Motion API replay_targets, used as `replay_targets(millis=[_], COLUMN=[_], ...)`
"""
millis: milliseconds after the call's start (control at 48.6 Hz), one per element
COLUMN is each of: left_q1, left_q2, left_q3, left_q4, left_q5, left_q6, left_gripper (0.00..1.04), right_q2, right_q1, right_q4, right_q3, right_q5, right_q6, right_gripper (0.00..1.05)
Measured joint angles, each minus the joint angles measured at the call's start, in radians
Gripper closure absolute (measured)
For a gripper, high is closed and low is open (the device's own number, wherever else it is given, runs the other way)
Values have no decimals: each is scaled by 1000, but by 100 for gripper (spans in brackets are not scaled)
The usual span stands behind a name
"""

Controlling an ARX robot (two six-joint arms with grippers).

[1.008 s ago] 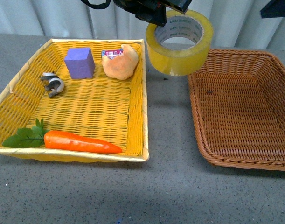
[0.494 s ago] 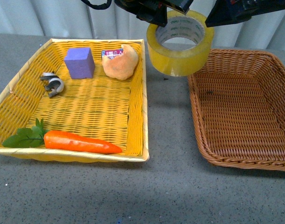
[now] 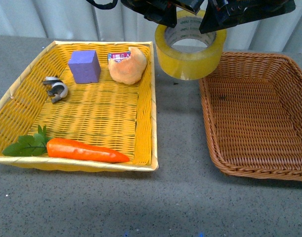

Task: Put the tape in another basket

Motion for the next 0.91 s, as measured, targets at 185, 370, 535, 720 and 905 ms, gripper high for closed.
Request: replay_targets(millis=[185, 370, 535, 720, 905], left_q1=[0, -1, -2, -29, -24], left_q2=[0, 0, 0, -10, -23], left_q3=[0, 0, 2, 9, 2], left_q4=[0, 0, 0, -1, 41], left_q5=[0, 1, 8, -140, -201], left_q6=[0, -1, -13, -25, -95], left_gripper=[91, 91, 91, 83, 49], right_q2=[9, 9, 9, 19, 53], right_q1=[5, 19, 27, 15, -5], right_q4=[-13, -21, -22, -13, -12], right_q3=[3, 3, 2, 1, 31], right_q5=[8, -4, 12, 7, 82], right_q6=[21, 52, 68, 79, 91], right_gripper=[33, 65, 85, 89, 89])
